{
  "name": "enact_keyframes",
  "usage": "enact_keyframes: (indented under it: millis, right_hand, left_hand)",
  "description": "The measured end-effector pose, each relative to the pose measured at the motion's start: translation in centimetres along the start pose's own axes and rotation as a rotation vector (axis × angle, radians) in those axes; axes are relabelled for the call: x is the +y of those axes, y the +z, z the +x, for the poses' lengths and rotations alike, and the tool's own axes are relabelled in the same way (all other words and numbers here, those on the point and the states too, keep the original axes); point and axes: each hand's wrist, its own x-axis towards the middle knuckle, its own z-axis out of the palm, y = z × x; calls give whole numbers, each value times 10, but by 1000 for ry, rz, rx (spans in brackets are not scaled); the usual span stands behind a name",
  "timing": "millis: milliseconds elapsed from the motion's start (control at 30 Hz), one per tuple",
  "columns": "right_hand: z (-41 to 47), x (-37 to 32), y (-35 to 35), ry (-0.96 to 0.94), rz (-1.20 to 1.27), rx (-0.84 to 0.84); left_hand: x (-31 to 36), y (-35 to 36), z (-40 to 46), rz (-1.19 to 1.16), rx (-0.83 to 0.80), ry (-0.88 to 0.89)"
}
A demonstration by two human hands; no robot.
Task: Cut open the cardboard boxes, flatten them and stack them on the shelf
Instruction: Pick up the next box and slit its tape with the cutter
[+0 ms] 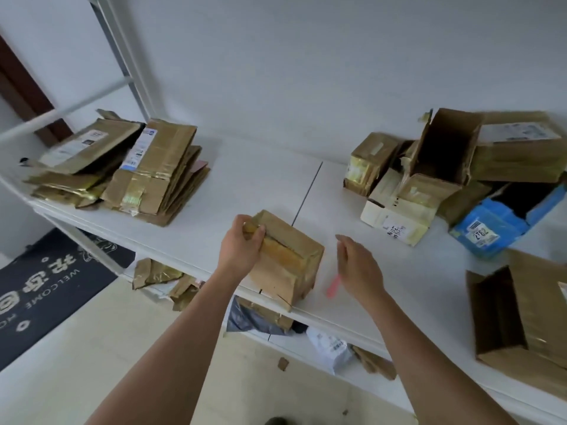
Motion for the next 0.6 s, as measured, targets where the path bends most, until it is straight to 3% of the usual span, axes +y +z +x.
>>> enact_keyframes:
  millis: [133,267,400,600]
  right_hand:
    - [-4,42,8,-86,-638,-258]
    - [-9,54,7,-191,-747,-137]
    - [-16,70,-8,-137,-607,-57]
    - [-22,52,-45,-132,115,357]
  left_hand:
    - [-4,7,0,-9,-61,23]
    - [-18,21,-15,-61,-122,-54]
    - [-13,44,-22,23,-116,51]
    - [1,71,-24,55,-220,90]
